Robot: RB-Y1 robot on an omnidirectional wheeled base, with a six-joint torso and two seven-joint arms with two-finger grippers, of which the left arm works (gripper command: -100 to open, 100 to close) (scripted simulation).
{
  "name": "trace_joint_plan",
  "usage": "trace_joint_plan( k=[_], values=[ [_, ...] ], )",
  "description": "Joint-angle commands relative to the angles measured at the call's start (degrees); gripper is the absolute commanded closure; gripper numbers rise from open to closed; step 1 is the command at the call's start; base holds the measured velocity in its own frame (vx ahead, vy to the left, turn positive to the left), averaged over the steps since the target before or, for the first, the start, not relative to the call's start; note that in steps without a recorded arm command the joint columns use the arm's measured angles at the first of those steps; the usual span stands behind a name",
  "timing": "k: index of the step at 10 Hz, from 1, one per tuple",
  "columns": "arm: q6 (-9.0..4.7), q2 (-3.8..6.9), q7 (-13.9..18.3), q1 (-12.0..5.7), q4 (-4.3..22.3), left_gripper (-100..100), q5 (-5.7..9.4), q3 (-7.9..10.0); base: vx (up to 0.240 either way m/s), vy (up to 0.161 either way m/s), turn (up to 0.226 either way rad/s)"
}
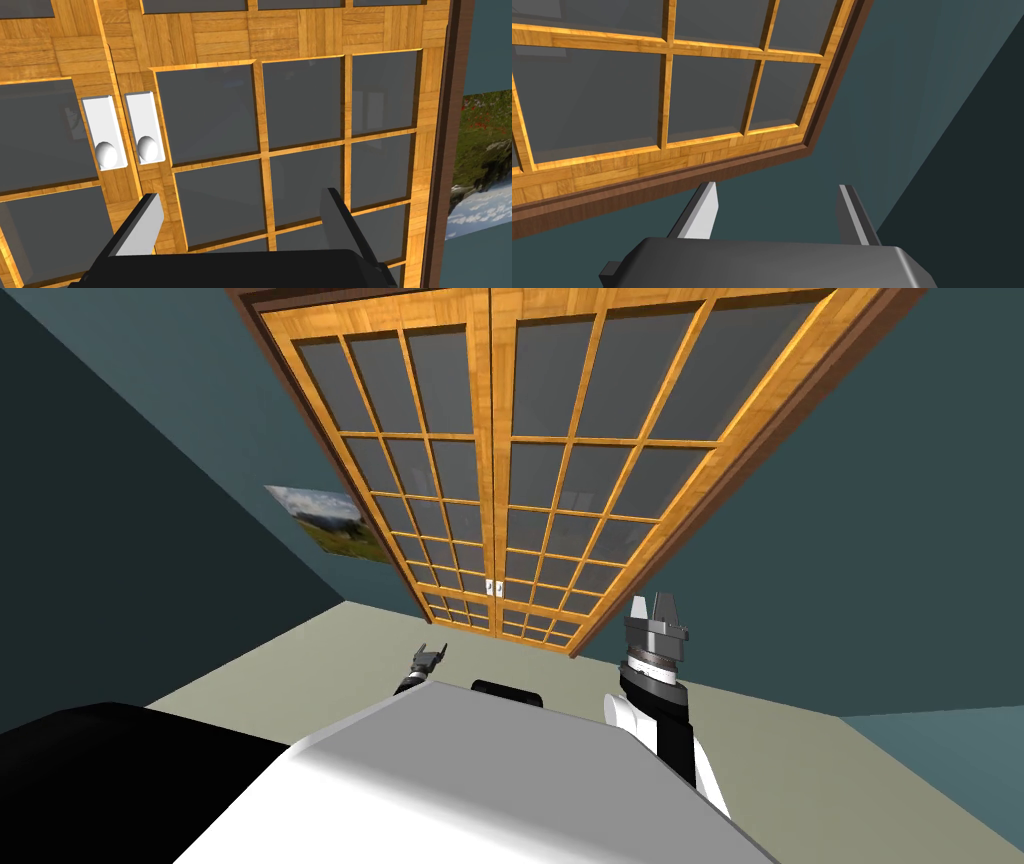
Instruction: Pull the door open
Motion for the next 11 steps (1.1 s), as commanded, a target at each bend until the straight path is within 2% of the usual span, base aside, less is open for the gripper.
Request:
trace_joint_plan(
  k=[1, 3, 4, 5, 6, 8, 11],
  values=[
    [0.31, -0.06, -1.0, 0.82, 0.8, -100, 0.74, 1.63, -0.087, 0.012, -0.083],
    [0.85, -0.28, -2.2, 1.41, 1.6, -100, 1.61, 3.51, -0.098, 0.03, -0.099],
    [0.85, -0.28, -2.2, 1.41, 1.6, -100, 1.61, 3.51, -0.035, 0.027, -0.029],
    [1.28, -0.61, -3.3, 1.54, 2.2, -100, 2.33, 5.02, -0.034, 0.029, -0.143],
    [1.5, -0.84, -3.9, 1.47, 2.5, -100, 2.71, 5.8, -0.025, 0.044, -0.156],
    [2.0, -2.05, -5.7, -0.29, 2.8, -100, 3.66, 7.52, 0.062, 0.064, -0.285],
    [2.12, -3.27, -6.8, -2.89, 2.4, -100, 4.02, 7.87, 0.183, 0.075, -0.15]
  ],
)
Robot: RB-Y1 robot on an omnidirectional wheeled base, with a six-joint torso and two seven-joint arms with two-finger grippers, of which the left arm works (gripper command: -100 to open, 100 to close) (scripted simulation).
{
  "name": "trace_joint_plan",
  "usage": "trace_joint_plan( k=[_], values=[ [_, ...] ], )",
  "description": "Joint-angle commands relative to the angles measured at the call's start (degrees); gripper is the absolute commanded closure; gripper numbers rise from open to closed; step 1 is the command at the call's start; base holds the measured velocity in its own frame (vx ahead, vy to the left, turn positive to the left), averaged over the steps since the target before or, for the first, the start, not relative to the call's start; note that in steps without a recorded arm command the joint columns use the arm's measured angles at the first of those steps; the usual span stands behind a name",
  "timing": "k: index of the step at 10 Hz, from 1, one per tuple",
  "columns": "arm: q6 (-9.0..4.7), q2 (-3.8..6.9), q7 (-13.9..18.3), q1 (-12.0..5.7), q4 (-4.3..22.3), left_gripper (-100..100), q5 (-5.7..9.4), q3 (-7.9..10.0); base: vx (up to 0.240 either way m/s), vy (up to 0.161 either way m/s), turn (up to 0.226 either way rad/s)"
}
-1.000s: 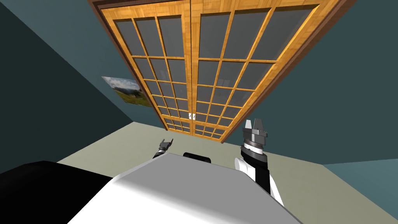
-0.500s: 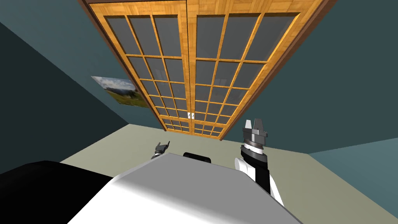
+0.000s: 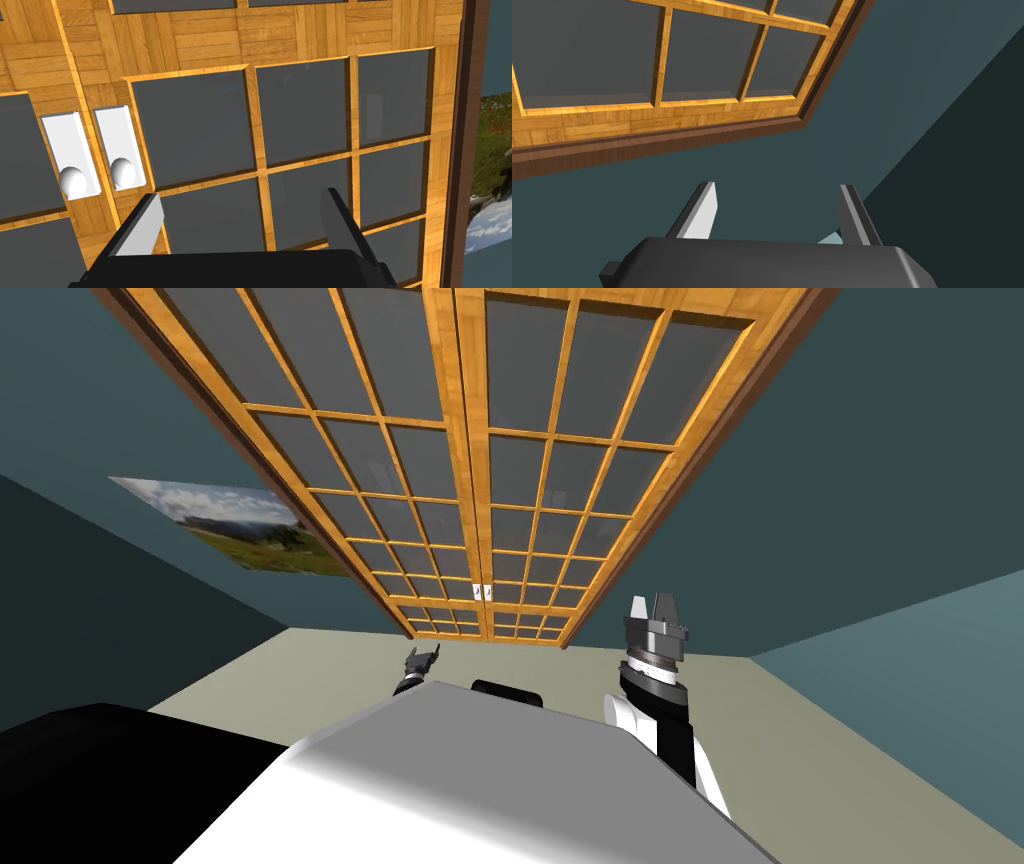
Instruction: Pull the door open
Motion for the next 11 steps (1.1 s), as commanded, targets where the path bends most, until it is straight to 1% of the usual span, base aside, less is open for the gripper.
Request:
trace_joint_plan(
  k=[1, 2, 3, 7, 8, 11],
  values=[
    [-1.09, 0.04, -0.8, -1.77, 2.4, -100, 0.25, 0.38, 0.119, 0.03, -0.054],
    [-1.09, 0.04, -0.8, -1.77, 2.4, -100, 0.25, 0.38, 0.036, 0.003, 0.021],
    [-1.13, -0.46, -1.0, -3.06, 2.0, -100, 0.26, 0.22, 0.066, -0.004, -0.108],
    [-1.25, -1.54, -1.5, -5.91, 1.2, -100, 0.22, -0.31, 0.133, 0.034, -0.106],
    [-1.33, -1.98, -1.7, -7.17, 0.8, -100, 0.15, -0.64, 0.196, 0.058, -0.116],
    [-1.53, -2.86, -1.9, -9.76, 0.0, -100, -0.03, -1.41, 0.177, 0.064, -0.115]
  ],
)
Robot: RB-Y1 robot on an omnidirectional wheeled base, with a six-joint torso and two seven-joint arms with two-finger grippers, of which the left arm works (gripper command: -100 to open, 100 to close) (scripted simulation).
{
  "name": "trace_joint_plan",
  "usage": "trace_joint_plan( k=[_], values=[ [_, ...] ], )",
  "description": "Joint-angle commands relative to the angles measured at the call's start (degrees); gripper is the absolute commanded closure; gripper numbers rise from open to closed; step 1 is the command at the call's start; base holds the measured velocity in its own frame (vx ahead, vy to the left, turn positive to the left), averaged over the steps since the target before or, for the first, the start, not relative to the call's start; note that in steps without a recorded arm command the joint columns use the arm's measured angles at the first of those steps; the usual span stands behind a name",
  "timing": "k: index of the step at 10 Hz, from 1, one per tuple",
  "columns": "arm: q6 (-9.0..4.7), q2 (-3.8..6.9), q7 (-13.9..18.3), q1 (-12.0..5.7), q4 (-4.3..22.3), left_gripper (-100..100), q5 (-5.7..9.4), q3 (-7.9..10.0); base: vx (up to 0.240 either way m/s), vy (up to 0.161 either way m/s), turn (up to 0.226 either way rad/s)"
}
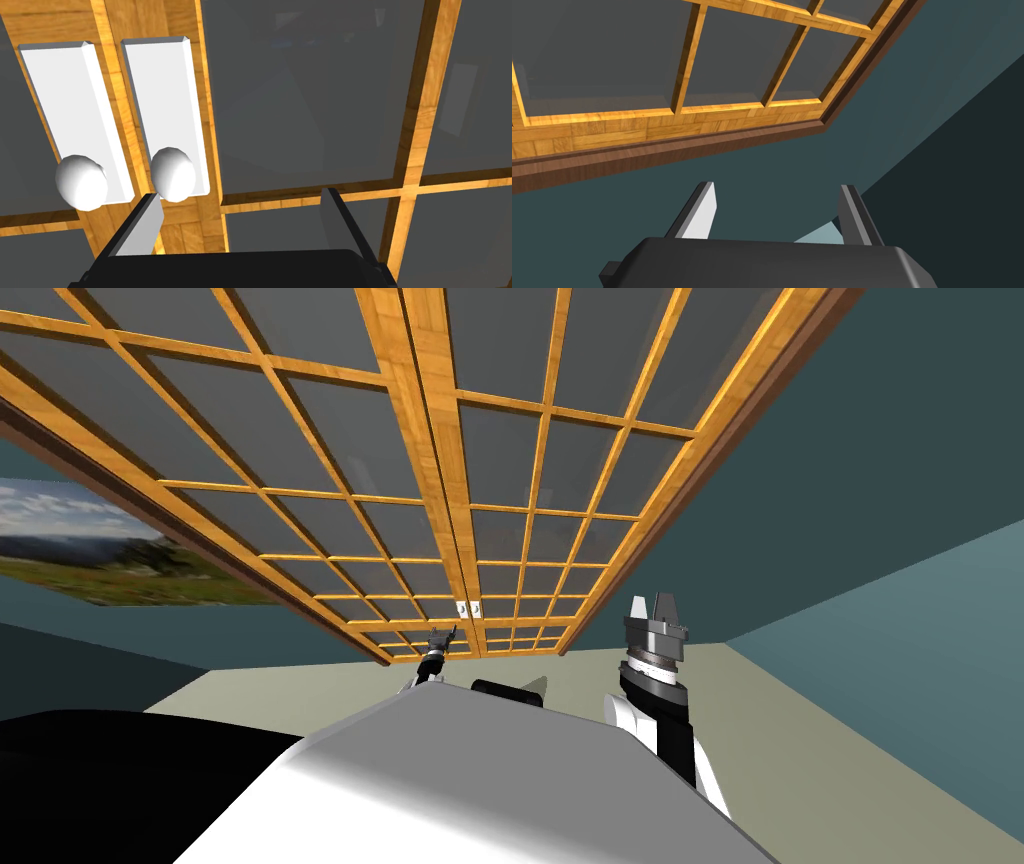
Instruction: Pull the door open
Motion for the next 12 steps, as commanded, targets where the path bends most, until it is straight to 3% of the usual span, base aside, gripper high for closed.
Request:
trace_joint_plan(
  k=[1, 3, 4, 5, 10, 12],
  values=[
    [0.0, -0.72, -0.1, -1.09, -1.0, -100, -0.18, -0.58, 0.21, 0.024, -0.113],
    [-0.16, -1.3, -0.1, -2.9, -1.6, -100, -0.35, -1.2, 0.19, 0.028, -0.093],
    [0.07, -0.91, 0.1, -2.3, -1.4, -100, -0.29, -1.03, 0.09, 0.02, -0.022],
    [0.07, -0.91, 0.1, -2.3, -1.4, 100, -0.29, -1.03, -0.012, -0.006, 0.011],
    [0.07, -0.91, 0.1, -2.3, -1.4, 100, -0.29, -1.03, -0.016, -0.008, -0.005],
    [0.41, -0.7, 1.4, -0.56, -0.4, 100, 0.07, -0.81, -0.128, -0.045, 0.007]
  ],
)
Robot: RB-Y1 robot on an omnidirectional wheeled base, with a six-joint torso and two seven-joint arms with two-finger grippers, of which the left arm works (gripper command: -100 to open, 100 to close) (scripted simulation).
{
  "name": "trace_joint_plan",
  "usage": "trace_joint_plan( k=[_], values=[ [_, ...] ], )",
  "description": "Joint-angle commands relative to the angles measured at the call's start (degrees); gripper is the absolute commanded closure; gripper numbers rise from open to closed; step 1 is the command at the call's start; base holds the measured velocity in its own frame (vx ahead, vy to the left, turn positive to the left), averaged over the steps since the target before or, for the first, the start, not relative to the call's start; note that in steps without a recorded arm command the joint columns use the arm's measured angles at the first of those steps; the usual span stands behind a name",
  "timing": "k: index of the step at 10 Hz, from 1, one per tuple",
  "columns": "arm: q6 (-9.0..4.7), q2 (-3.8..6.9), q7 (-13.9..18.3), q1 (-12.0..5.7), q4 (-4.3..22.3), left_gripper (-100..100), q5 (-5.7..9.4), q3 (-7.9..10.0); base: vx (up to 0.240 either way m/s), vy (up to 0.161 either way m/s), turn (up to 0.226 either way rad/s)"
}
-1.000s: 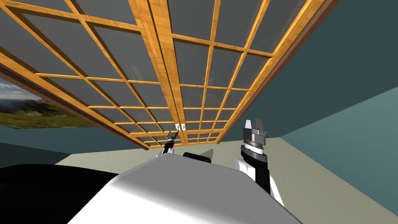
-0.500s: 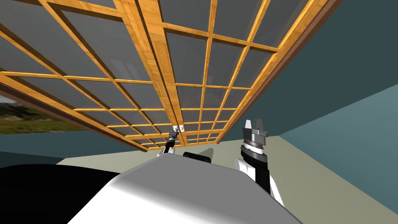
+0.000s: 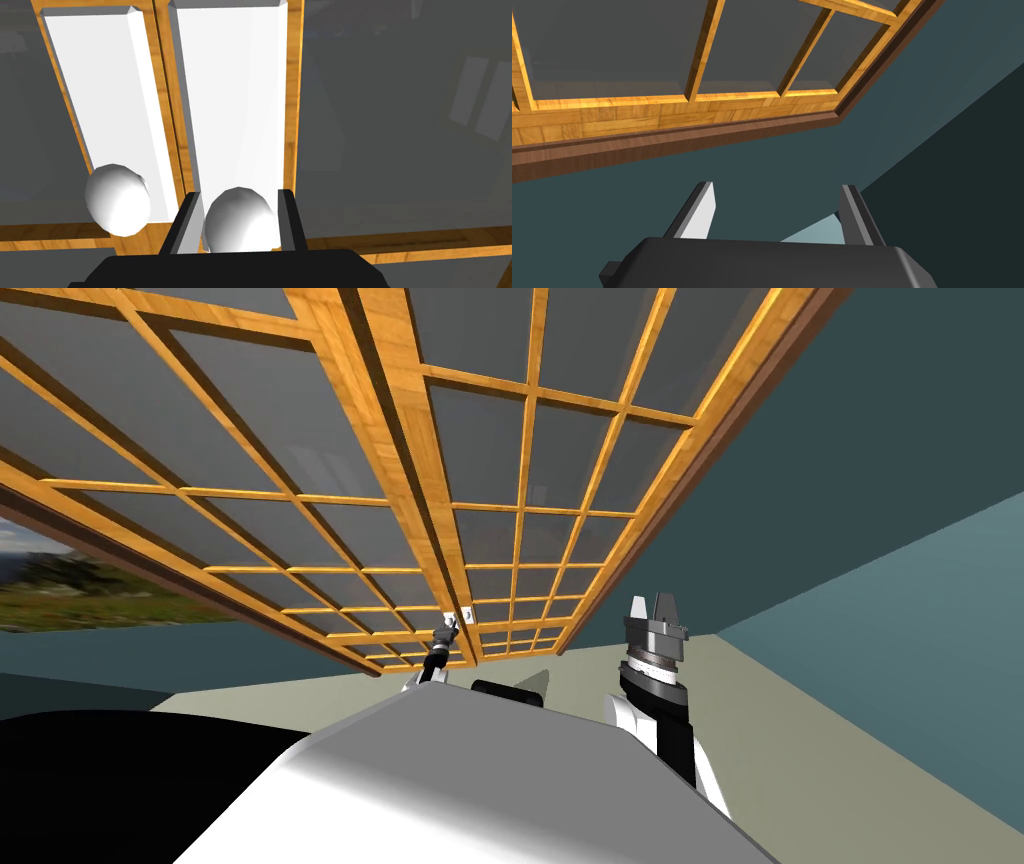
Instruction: Pull the door open
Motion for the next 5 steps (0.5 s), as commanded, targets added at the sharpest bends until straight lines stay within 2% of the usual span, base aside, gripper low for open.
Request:
trace_joint_plan(
  k=[1, 2, 4, 5],
  values=[
    [1.04, -0.59, 0.2, 2.17, -1.2, 100, 0.04, 0.23, -0.127, -0.019, 0.03],
    [1.14, -0.26, 1.2, 3.29, -0.7, 100, 0.38, 0.56, -0.165, -0.036, 0.029],
    [1.18, -0.16, 1.5, 3.67, -0.6, 100, 0.49, 0.66, -0.142, -0.028, 0.033],
    [1.25, 0.22, 3.1, 4.71, -0.1, 100, 0.99, 0.91, -0.143, -0.018, 0.012]
  ],
)
